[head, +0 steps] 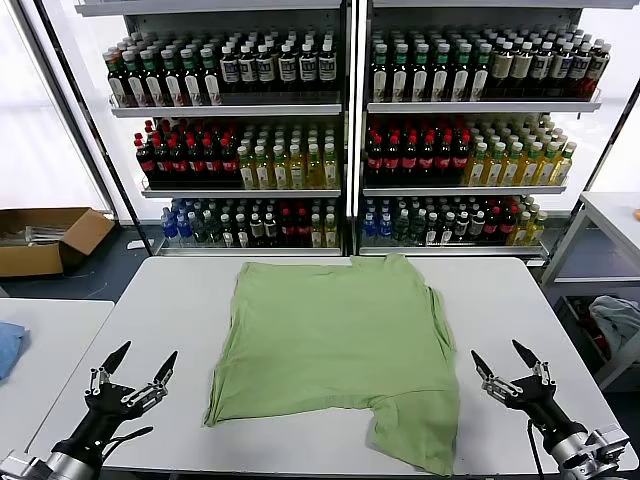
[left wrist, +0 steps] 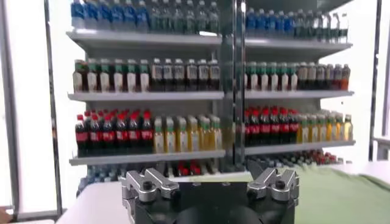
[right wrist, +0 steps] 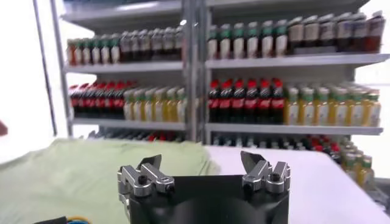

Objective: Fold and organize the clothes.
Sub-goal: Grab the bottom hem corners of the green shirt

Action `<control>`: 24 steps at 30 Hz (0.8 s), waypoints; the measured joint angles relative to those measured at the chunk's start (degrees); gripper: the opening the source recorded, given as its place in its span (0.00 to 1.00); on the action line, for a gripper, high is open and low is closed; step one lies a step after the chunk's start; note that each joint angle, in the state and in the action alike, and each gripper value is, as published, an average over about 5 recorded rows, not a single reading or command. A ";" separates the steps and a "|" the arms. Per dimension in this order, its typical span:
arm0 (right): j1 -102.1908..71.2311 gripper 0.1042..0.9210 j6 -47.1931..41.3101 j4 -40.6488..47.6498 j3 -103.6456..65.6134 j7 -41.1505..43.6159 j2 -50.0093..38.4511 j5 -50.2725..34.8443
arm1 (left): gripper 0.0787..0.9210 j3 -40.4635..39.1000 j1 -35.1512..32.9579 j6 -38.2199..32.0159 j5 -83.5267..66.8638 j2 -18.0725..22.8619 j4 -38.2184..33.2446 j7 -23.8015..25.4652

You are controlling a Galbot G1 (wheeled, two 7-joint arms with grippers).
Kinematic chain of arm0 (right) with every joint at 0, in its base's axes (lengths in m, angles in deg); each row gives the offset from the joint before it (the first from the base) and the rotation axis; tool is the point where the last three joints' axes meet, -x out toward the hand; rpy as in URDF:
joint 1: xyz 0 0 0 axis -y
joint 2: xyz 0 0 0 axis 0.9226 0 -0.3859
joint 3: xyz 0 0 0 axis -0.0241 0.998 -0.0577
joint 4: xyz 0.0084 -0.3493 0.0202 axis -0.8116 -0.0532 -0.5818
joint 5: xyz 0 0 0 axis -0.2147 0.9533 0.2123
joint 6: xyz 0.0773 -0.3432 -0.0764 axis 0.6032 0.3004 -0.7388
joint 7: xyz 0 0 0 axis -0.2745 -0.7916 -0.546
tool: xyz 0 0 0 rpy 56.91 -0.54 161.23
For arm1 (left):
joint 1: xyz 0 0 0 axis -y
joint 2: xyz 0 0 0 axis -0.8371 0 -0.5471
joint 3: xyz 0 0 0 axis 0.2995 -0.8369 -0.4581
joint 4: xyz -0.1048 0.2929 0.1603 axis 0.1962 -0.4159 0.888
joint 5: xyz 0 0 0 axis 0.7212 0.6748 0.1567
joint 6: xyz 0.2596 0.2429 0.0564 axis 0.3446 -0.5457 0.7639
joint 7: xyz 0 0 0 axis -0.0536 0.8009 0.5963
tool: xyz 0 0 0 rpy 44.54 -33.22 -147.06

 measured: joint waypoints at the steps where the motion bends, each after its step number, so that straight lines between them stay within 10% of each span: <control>1: -0.29 0.88 -0.22 -0.14 0.15 -0.15 -0.24 0.07 | 0.88 -0.35 -0.10 0.34 0.13 -0.28 0.09 -0.18; 24: -11.03 0.88 -8.61 -4.03 7.29 -2.43 -4.85 1.28 | 0.88 -13.50 1.59 10.36 2.04 -3.76 5.22 -6.65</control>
